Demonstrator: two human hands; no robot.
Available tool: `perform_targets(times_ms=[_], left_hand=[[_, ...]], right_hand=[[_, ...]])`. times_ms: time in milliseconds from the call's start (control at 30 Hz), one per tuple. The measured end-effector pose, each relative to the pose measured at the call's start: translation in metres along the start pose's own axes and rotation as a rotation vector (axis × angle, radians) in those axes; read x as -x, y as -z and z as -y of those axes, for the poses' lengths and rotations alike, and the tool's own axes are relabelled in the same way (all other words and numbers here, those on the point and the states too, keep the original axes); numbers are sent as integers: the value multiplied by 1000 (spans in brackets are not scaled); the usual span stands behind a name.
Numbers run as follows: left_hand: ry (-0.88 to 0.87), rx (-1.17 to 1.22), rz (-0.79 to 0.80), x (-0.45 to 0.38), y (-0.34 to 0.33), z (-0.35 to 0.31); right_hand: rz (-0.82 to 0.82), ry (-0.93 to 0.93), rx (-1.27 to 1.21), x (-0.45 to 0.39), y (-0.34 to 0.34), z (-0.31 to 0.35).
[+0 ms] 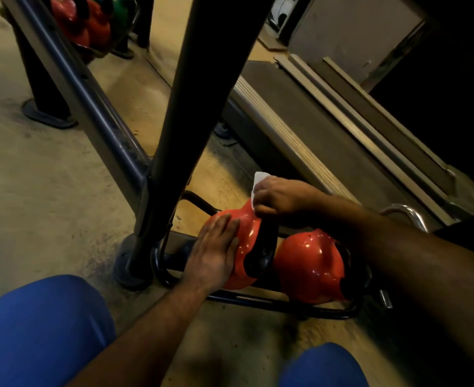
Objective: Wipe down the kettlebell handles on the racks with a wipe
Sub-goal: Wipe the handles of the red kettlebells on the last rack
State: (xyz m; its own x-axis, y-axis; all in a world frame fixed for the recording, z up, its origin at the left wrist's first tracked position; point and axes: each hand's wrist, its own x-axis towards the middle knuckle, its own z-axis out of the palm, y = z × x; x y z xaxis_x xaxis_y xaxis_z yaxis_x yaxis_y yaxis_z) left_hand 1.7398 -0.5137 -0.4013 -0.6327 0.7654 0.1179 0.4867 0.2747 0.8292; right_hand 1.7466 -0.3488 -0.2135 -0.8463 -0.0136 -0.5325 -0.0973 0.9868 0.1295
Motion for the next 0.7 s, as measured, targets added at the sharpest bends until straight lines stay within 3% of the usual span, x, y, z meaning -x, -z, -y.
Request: perform_targets(times_ms=[100,200,400,500,600,700], left_hand=[[-15,-16,-6,-1,-2,2],[-20,-10,-20,-1,0,1],[-27,9,-39,-2,0,0],[0,15,-7,-3,0,1],[-16,14,-28,-3,2,1],[16,15,10,-3,3,-2]], right_hand=[[6,67,156,-4,-14,7],[17,-15,-44,-12,-5,-1],[-47,55,-36,-4,-12,-7],[-3,-115,-114,-10,-1,-14],[-41,-44,-80,-8,-10,-9],[-124,-121,-275,-3,-10,-17]])
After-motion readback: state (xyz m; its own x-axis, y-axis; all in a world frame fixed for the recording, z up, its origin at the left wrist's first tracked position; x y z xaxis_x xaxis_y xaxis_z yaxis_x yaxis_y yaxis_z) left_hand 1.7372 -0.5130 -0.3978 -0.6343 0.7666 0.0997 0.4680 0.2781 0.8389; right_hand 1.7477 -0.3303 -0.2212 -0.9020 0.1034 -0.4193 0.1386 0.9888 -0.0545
